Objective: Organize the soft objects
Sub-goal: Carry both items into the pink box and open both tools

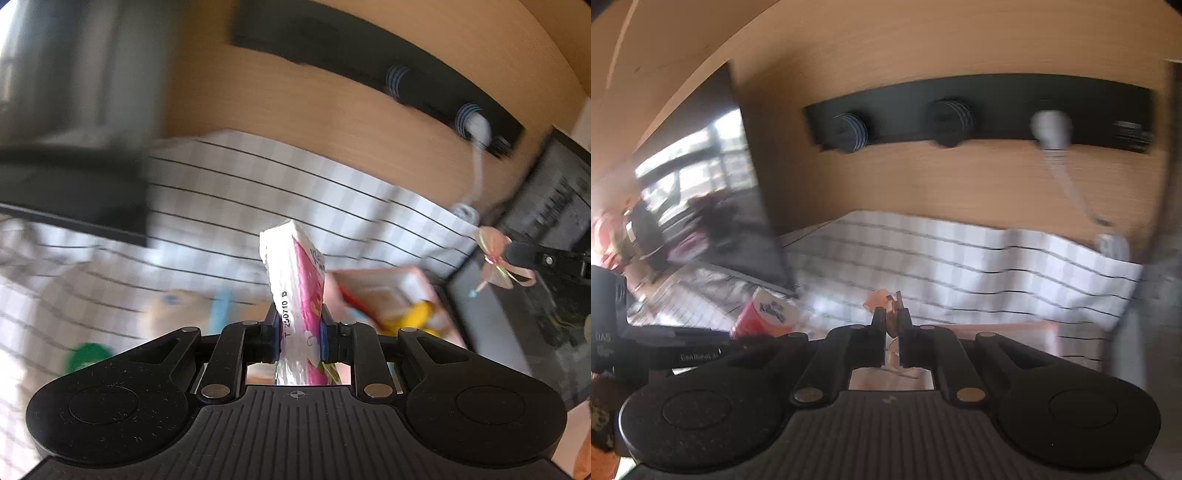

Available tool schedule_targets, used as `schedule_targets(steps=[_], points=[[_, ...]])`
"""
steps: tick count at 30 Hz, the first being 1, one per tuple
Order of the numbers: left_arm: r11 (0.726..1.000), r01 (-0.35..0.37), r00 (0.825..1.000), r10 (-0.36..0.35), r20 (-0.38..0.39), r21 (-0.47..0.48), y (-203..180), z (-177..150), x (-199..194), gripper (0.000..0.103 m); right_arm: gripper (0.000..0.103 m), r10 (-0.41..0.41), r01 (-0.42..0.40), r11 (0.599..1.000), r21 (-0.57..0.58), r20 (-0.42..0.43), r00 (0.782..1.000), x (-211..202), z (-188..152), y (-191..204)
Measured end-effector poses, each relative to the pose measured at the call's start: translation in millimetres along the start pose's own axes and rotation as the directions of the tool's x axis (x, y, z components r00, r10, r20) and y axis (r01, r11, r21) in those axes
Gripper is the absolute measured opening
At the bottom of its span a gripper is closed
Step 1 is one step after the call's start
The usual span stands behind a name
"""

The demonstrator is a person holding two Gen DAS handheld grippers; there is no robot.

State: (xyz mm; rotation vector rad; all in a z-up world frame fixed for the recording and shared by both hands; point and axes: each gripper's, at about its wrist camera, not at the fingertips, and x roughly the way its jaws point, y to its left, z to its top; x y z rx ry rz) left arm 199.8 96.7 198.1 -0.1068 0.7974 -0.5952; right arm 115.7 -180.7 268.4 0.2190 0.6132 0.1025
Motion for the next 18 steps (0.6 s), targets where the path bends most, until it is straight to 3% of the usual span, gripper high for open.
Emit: schedule_targets(steps=[5,10,18], points=[[0.997,0.075,0.995,-0.072,-0.073,0.033,-60,-5,48,0.022,0.006,-0.034,0.031,0.996,0.086,0.040,0.999,-13,-14,-46],[0.993,0.119,0.983,-0.117,-0.142,0.008,-88,-14,94,0.022,0.006,-0.041,0.037,0.988,0.147,0.030,0.999,-2,-32,-78],[0.987,0.153,0.986,-0.156,-0.064,-0.049,-99,1,138,0.022,0.006,-0.092,0.090,0.975,0.203,0.001,0.996,44,-57,-98]])
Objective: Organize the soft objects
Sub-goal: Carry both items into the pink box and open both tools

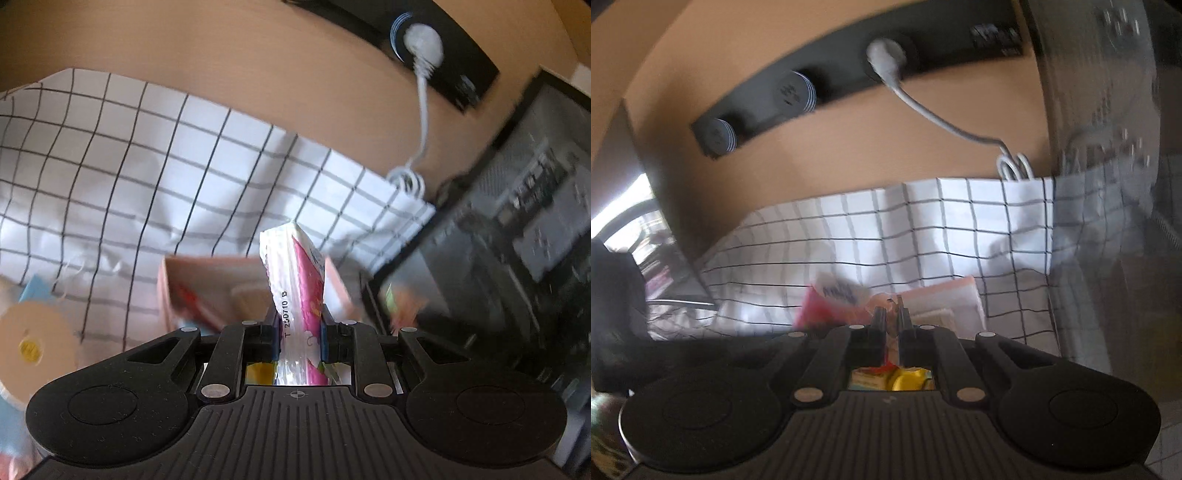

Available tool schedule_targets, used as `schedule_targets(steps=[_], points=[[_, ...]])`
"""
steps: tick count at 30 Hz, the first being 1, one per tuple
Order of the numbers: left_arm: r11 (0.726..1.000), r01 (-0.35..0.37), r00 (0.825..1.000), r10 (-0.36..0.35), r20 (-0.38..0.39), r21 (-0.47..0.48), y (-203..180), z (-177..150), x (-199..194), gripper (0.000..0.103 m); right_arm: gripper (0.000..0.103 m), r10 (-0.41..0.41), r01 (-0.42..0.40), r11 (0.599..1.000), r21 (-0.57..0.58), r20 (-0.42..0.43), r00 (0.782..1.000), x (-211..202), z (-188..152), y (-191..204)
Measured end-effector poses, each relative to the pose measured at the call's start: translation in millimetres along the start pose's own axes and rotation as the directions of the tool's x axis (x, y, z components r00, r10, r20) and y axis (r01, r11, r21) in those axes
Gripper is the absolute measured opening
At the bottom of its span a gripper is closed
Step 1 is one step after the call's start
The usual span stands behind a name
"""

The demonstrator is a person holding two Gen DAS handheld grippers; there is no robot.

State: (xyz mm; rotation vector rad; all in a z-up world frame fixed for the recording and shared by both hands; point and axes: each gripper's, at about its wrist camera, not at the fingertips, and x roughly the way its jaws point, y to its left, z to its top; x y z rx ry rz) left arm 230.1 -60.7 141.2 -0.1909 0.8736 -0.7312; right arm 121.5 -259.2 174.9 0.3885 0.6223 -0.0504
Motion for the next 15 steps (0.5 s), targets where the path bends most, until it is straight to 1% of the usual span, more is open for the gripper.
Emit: schedule_targets(steps=[2,3,4,5,6,8,11,12,13,15], points=[[0.999,0.017,1.000,-0.017,-0.017,-0.028,5,7,14,0.024,0.006,0.003,-0.003,1.000,0.015,-0.004,1.000,13,-7,-4],[0.999,0.026,0.998,-0.028,-0.061,-0.043,9,11,27,0.024,0.006,-0.006,0.006,1.000,0.014,-0.006,1.000,17,-11,-5],[0.999,0.020,0.995,-0.025,-0.097,-0.044,12,12,36,0.026,0.006,-0.019,0.019,1.000,0.009,-0.010,1.000,21,-15,-5],[0.999,-0.010,0.992,0.006,-0.125,-0.035,14,11,46,0.026,0.006,-0.032,0.032,0.999,0.002,-0.014,0.999,26,-19,-6],[0.999,-0.041,0.990,0.039,-0.133,-0.013,15,9,52,0.027,0.006,-0.048,0.048,0.999,-0.009,-0.020,0.999,30,-23,-6],[0.995,-0.091,0.986,0.094,-0.139,0.030,18,4,62,0.028,0.007,-0.079,0.078,0.997,-0.018,-0.038,0.996,37,-31,-9],[0.988,-0.138,0.980,0.146,-0.134,0.064,21,1,65,0.030,0.007,-0.105,0.106,0.994,0.003,-0.095,0.990,51,-39,-17],[0.988,-0.141,0.979,0.149,-0.137,0.070,21,2,63,0.030,0.008,-0.112,0.115,0.993,0.018,-0.117,0.987,55,-42,-21],[0.990,-0.128,0.983,0.135,-0.121,0.061,24,3,57,0.030,0.008,-0.112,0.116,0.993,0.025,-0.125,0.986,56,-43,-23],[0.997,-0.077,0.995,0.078,-0.065,0.016,26,10,39,0.030,0.011,-0.111,0.114,0.993,0.016,-0.118,0.987,51,-46,-22]])
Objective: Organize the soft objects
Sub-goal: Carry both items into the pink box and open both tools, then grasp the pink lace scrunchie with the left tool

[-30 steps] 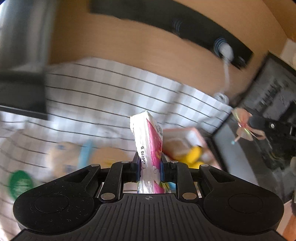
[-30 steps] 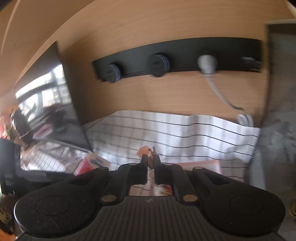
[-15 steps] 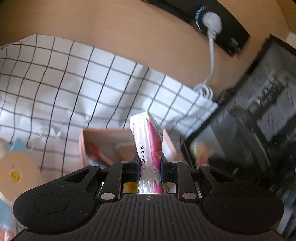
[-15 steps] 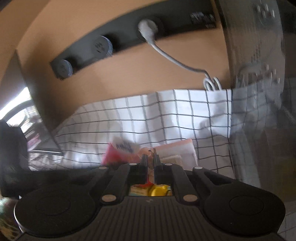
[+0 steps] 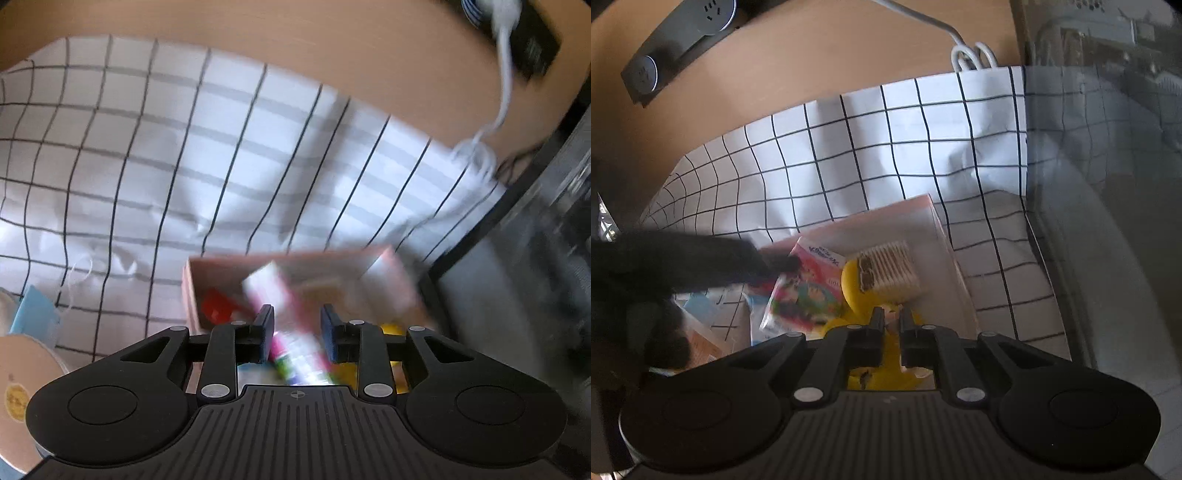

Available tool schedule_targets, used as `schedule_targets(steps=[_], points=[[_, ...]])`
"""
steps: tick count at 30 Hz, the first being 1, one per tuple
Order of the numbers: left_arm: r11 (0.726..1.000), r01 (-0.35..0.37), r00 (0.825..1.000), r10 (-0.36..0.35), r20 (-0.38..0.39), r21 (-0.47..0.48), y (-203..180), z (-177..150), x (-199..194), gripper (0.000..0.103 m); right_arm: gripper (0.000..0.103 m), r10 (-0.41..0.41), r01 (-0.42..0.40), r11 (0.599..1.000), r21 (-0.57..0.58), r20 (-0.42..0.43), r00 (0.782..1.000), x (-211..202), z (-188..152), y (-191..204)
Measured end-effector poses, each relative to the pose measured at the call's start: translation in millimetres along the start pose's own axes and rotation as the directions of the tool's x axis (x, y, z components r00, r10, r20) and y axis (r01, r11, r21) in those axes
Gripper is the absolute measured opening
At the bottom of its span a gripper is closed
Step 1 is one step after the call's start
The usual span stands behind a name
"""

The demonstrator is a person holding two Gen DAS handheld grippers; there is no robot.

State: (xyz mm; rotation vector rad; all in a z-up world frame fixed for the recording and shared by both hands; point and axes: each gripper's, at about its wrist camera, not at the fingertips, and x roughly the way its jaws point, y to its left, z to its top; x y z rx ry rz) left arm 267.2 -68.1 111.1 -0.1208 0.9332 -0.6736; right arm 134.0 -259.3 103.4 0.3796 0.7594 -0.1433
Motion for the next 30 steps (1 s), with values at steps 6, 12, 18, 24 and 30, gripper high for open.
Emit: schedule_targets(steps=[6,12,18,24,30], points=[[0.998,0.038,0.993,-0.043,0.106,0.046,-1,-7,-76,0.030,0.051,0.029,-0.023,0.995,-0.093,0.064,0.998,-35,-21,11],[0.992,-0.082,0.969,0.057,0.241,0.095,28,-55,-158,0.030,0.063,0.065,-0.051,0.988,-0.146,0.097,0.993,-67,-45,35],[0.959,-0.238,0.923,0.273,0.271,-0.154,103,-109,-215,0.030,0.066,0.113,-0.103,0.961,-0.258,0.026,0.993,-62,-64,84],[0.889,-0.311,0.908,0.382,0.171,-0.335,156,-164,-235,0.030,0.067,0.176,-0.213,0.934,-0.286,-0.150,0.973,-31,-102,129],[0.921,-0.304,0.942,0.330,0.068,-0.245,145,-193,-202,0.030,0.067,0.131,-0.220,0.901,-0.375,-0.248,0.960,-13,-136,160]])
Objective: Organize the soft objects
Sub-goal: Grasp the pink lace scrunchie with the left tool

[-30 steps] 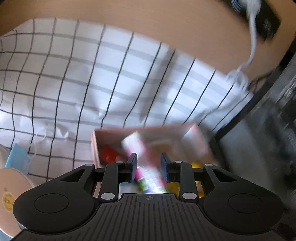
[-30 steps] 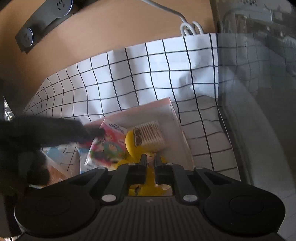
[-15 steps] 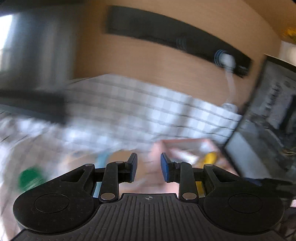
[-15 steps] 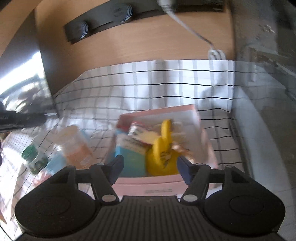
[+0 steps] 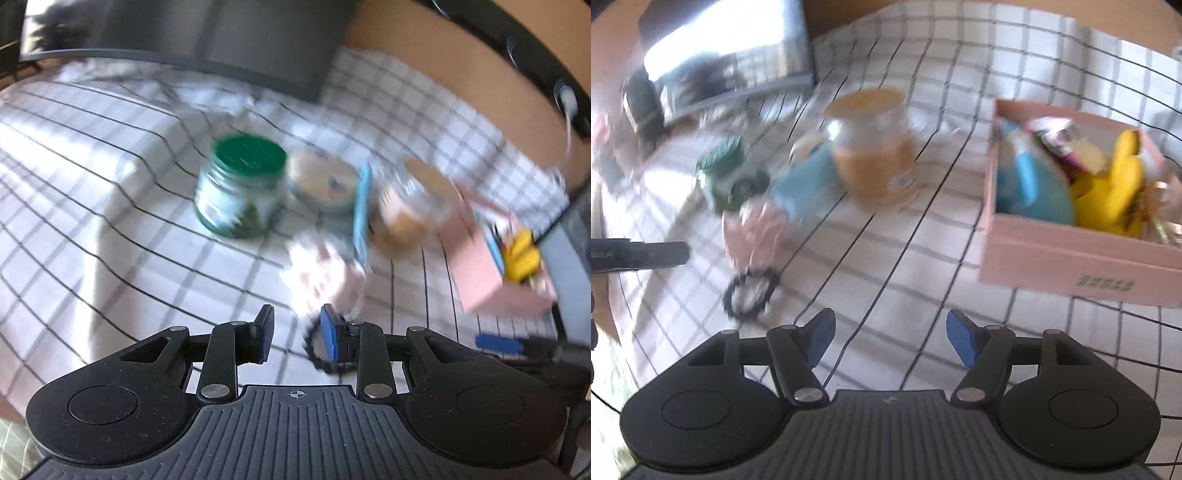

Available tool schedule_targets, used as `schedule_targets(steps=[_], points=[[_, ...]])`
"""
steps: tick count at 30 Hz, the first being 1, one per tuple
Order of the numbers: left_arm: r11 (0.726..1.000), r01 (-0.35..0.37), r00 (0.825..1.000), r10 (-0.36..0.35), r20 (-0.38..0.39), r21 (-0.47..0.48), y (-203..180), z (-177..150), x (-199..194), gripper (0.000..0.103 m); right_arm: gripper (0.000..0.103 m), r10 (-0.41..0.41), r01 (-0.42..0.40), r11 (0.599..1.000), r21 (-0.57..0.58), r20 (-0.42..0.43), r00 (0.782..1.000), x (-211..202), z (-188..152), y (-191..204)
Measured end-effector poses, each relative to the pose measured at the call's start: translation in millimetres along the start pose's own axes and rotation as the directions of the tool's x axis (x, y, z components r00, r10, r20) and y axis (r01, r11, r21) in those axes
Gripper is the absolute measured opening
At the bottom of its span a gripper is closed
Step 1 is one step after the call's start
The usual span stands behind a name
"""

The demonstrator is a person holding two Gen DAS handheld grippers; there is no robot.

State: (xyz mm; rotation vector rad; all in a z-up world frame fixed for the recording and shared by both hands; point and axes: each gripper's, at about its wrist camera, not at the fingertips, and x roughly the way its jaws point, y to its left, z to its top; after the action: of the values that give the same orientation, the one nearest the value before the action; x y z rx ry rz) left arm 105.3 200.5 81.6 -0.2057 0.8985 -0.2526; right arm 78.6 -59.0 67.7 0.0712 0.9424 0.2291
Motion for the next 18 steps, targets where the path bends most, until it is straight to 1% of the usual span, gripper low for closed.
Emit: schedule_targets(steps=[2,4,7,9,10,12,14,16,18], points=[[1.000,-0.006,1.000,0.006,-0.002,0.030,-9,-4,7,0.030,0.067,-0.010,0.009,1.000,-0.020,-0.021,1.000,3,-5,6],[1.000,-0.002,1.000,0.001,0.021,0.030,-14,-3,7,0.030,0.067,-0.009,0.008,1.000,-0.016,-0.045,0.999,5,-9,6],[0.999,0.048,0.995,-0.050,0.082,0.020,-18,8,5,0.030,0.072,-0.014,0.013,1.000,-0.019,-0.037,0.999,3,-12,6],[0.997,0.070,0.993,-0.073,0.095,0.037,-23,15,6,0.030,0.073,-0.016,0.015,1.000,-0.023,-0.032,0.999,2,-15,5],[0.996,0.063,0.994,-0.068,0.090,0.061,-27,18,10,0.030,0.074,-0.016,0.015,1.000,-0.027,-0.028,0.999,1,-16,6],[0.993,-0.003,0.996,-0.007,0.087,0.119,-34,21,22,0.030,0.075,-0.017,0.017,0.999,-0.035,-0.020,1.000,1,-18,6],[0.988,-0.056,0.996,0.046,0.070,0.141,-33,24,36,0.030,0.079,-0.018,0.018,0.999,-0.050,-0.013,1.000,1,-20,8],[0.990,-0.061,0.998,0.058,0.021,0.124,-28,25,52,0.030,0.082,-0.026,0.025,0.997,-0.072,-0.004,1.000,1,-23,11],[0.993,-0.032,0.999,0.036,-0.031,0.117,-27,25,63,0.030,0.086,-0.034,0.034,0.995,-0.099,0.001,0.999,3,-25,14]])
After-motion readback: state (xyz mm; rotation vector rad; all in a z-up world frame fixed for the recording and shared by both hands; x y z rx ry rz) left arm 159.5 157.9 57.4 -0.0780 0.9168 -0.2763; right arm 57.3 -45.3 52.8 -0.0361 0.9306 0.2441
